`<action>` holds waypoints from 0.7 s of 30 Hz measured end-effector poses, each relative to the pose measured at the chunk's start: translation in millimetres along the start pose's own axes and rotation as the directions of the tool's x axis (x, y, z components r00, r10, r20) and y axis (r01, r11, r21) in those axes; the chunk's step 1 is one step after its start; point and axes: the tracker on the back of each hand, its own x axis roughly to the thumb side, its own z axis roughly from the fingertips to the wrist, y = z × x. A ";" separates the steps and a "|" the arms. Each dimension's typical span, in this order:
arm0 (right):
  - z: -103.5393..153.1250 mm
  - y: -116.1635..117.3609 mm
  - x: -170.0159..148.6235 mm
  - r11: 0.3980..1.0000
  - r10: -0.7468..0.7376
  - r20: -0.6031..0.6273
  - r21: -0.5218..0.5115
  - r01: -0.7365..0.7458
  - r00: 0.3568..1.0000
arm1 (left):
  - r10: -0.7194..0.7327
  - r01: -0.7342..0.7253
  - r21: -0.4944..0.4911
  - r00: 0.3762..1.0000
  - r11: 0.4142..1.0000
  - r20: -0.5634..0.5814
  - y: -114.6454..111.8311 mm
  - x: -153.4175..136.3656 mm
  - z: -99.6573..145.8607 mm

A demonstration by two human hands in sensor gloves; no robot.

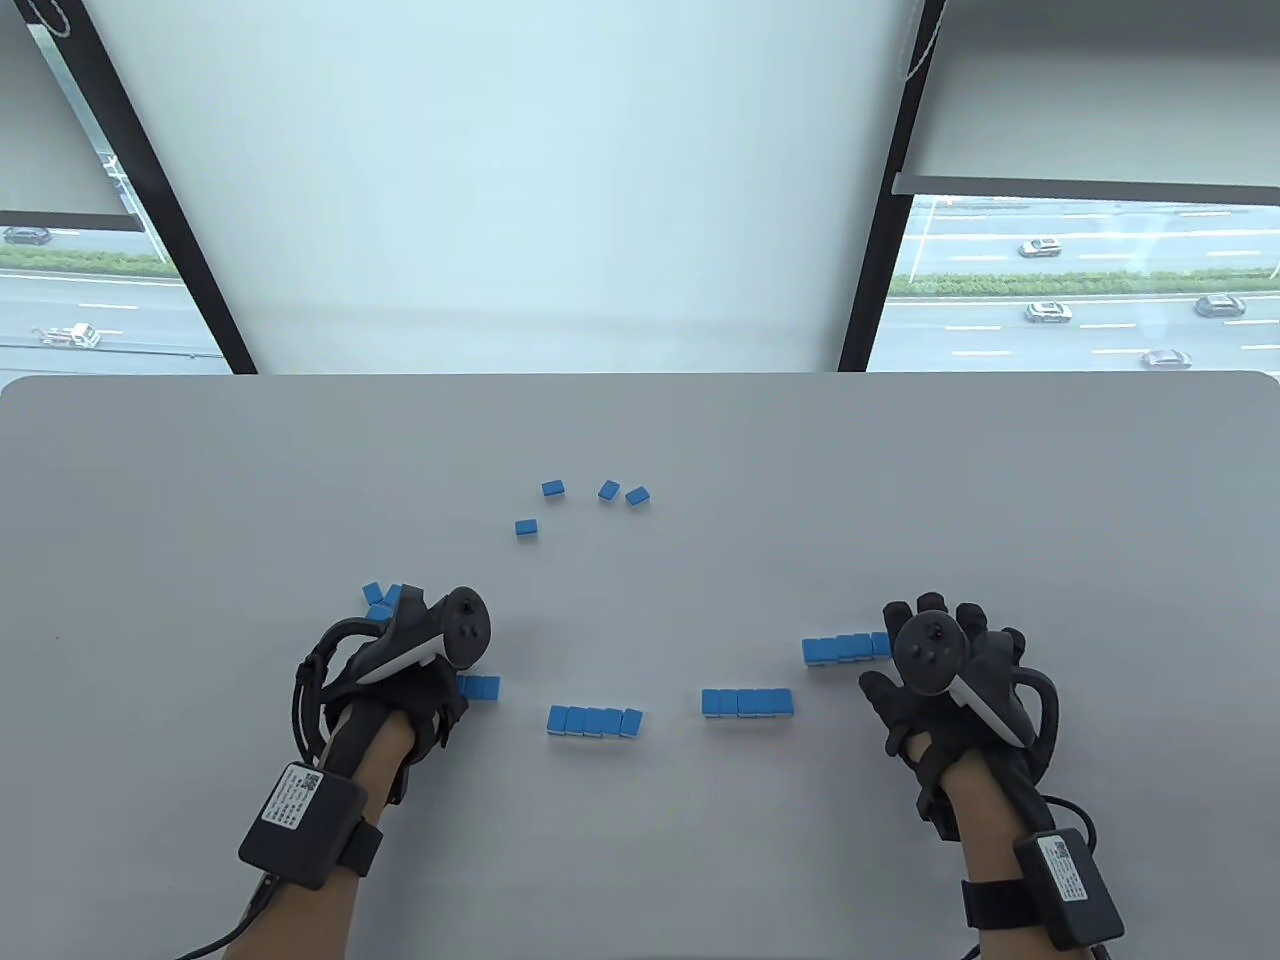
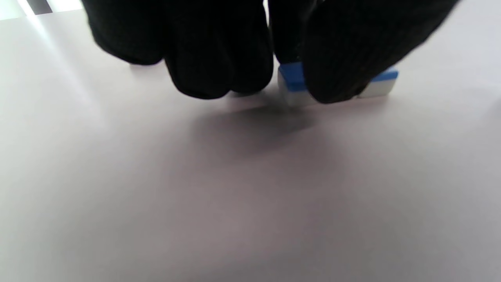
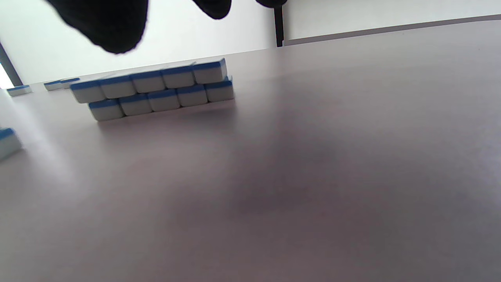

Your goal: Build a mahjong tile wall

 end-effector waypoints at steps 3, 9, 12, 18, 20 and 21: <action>0.2 -0.8 -0.4 1.000 -0.004 -0.001 -0.003 0.004 1.000 | 0.075 -0.075 0.043 0.997 0.996 0.002 14.7 -10.4 8.1; 0.3 -1.0 -1.7 1.000 -0.013 -0.004 -0.003 0.013 1.000 | 0.107 -0.074 0.289 0.989 0.954 -0.100 49.9 -38.5 16.0; 0.4 -1.0 -2.0 1.000 -0.013 -0.005 -0.002 0.013 1.000 | 0.123 -0.044 0.339 0.969 0.940 -0.215 51.3 -53.4 6.2; 0.3 -0.8 -3.0 1.000 -0.014 -0.010 0.001 0.014 1.000 | 0.147 -0.039 0.260 0.900 0.965 -0.411 15.3 -82.5 -26.3; 0.3 -0.9 -3.2 1.000 -0.015 -0.011 0.002 0.015 1.000 | 0.179 -0.076 0.247 0.888 0.966 -0.425 6.8 -88.5 -30.4; 0.2 -0.8 -3.2 1.000 -0.014 -0.012 0.002 0.014 1.000 | 0.201 -0.102 0.250 0.887 0.963 -0.415 3.1 -90.4 -32.2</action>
